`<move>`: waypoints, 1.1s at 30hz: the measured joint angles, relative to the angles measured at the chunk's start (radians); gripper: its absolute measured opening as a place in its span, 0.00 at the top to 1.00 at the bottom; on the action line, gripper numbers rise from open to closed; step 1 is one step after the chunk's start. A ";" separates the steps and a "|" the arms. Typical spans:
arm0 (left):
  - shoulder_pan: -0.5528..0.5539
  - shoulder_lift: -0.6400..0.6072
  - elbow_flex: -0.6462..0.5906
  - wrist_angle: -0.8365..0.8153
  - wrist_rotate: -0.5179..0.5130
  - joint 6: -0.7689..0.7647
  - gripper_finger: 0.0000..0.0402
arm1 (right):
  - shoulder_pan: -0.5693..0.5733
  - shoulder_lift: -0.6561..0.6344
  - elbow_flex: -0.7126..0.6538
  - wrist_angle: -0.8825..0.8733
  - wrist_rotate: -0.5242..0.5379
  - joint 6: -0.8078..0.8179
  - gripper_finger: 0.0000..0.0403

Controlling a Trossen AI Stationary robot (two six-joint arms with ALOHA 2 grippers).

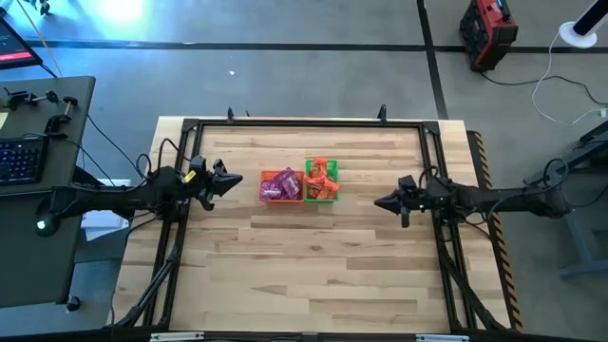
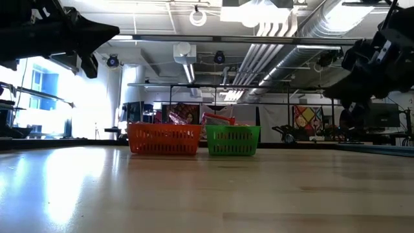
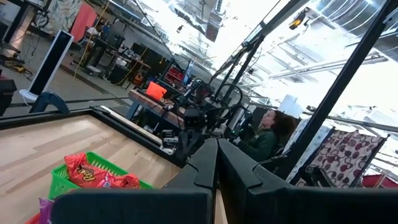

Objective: Sort candy by brand, put in halloween buckets
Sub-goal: Return to Home Position

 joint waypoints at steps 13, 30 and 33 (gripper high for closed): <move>0.009 -0.193 0.001 -0.151 0.002 0.000 1.00 | 0.023 -0.191 0.002 -0.029 0.013 -0.001 1.00; 0.062 -0.389 0.001 -0.477 0.002 -0.001 1.00 | 0.011 -0.282 -0.001 -0.004 0.020 -0.001 1.00; 0.056 -0.389 0.000 -0.547 0.000 -0.001 1.00 | 0.011 -0.282 -0.001 -0.019 0.020 -0.001 1.00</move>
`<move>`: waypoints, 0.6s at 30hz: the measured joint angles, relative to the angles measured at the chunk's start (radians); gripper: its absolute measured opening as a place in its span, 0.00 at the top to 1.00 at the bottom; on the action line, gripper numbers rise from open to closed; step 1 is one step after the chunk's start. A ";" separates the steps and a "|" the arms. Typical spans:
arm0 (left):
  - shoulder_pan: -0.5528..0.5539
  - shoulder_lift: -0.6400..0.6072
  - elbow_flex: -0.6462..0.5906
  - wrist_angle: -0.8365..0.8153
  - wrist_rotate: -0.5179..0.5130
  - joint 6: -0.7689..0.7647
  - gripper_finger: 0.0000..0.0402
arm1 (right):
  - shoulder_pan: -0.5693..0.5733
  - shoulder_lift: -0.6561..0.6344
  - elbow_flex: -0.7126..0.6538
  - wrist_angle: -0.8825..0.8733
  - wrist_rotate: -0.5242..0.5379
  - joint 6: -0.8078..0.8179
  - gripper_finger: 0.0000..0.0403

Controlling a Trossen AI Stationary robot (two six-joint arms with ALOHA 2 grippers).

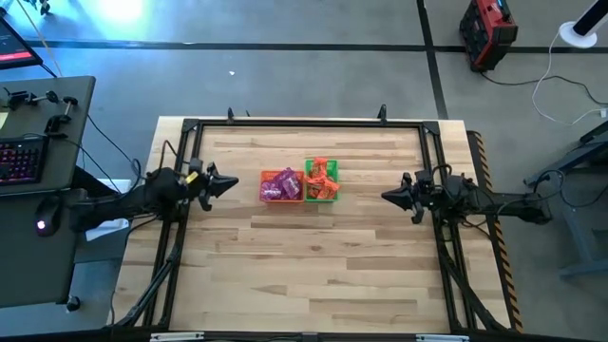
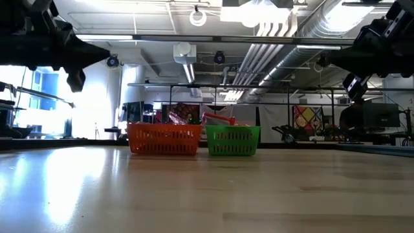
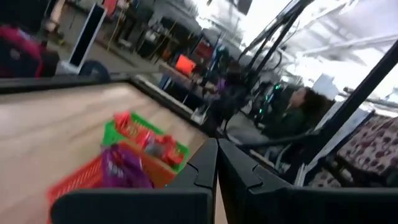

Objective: Sort candy by brand, put in halloween buckets
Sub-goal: Return to Home Position

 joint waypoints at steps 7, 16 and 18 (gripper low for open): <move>-0.014 0.000 0.000 -0.052 0.000 0.000 1.00 | 0.000 0.000 0.000 -0.001 0.000 0.000 1.00; -0.054 0.000 0.000 -0.049 -0.012 0.001 1.00 | 0.000 0.000 0.000 -0.002 0.000 0.000 1.00; -0.125 -0.001 0.000 -0.056 -0.008 0.132 1.00 | 0.000 0.000 0.000 -0.002 0.000 0.000 1.00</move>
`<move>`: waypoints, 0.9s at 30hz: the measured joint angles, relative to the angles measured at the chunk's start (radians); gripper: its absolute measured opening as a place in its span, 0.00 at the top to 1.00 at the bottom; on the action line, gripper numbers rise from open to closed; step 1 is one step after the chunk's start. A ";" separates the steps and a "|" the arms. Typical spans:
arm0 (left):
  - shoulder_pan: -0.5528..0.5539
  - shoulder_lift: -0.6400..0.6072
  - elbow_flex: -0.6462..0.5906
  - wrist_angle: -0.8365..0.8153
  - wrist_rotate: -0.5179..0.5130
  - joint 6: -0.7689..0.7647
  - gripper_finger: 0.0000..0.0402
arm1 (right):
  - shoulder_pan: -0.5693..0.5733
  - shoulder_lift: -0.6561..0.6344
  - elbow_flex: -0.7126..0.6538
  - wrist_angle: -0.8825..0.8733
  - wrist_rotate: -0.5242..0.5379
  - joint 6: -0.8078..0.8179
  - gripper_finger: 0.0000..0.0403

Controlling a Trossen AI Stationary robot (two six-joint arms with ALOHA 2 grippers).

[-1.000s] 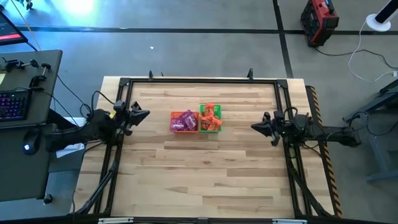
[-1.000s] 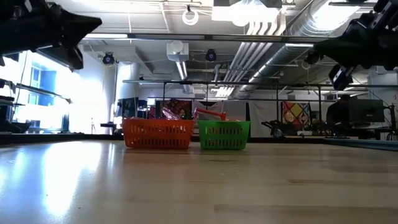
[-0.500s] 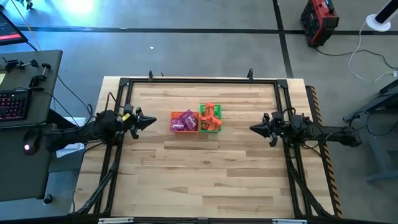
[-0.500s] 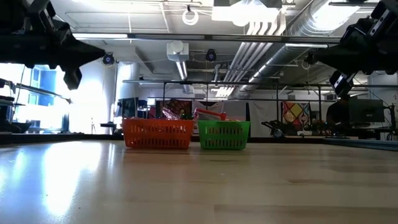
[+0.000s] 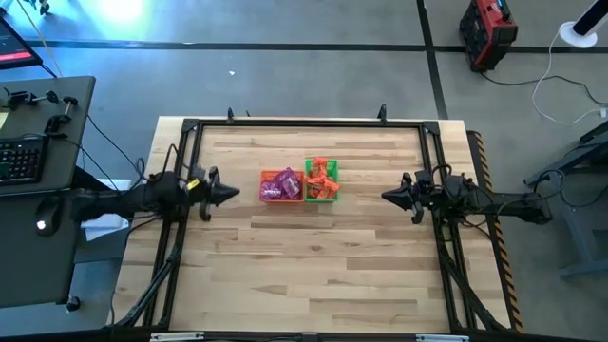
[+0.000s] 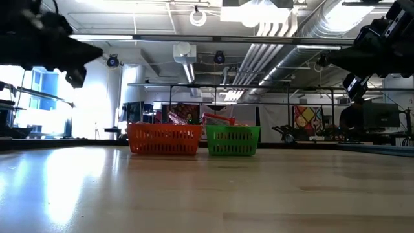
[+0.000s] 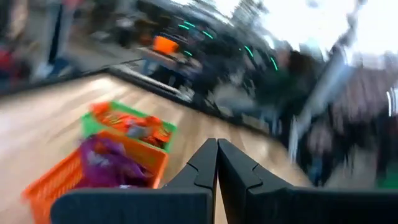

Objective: Sort candy by brand, put in halloween buckets
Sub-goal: Return to Home Position

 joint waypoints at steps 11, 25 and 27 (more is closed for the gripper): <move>-0.254 0.000 0.000 0.000 -0.003 0.467 1.00 | 0.000 0.000 0.000 -0.001 0.001 0.000 1.00; -0.266 0.005 0.000 -0.001 -0.003 0.365 1.00 | 0.000 0.000 0.000 -0.001 0.001 0.000 1.00; -0.266 0.005 0.000 0.000 -0.003 0.365 1.00 | 0.000 0.000 0.000 -0.001 0.001 0.000 1.00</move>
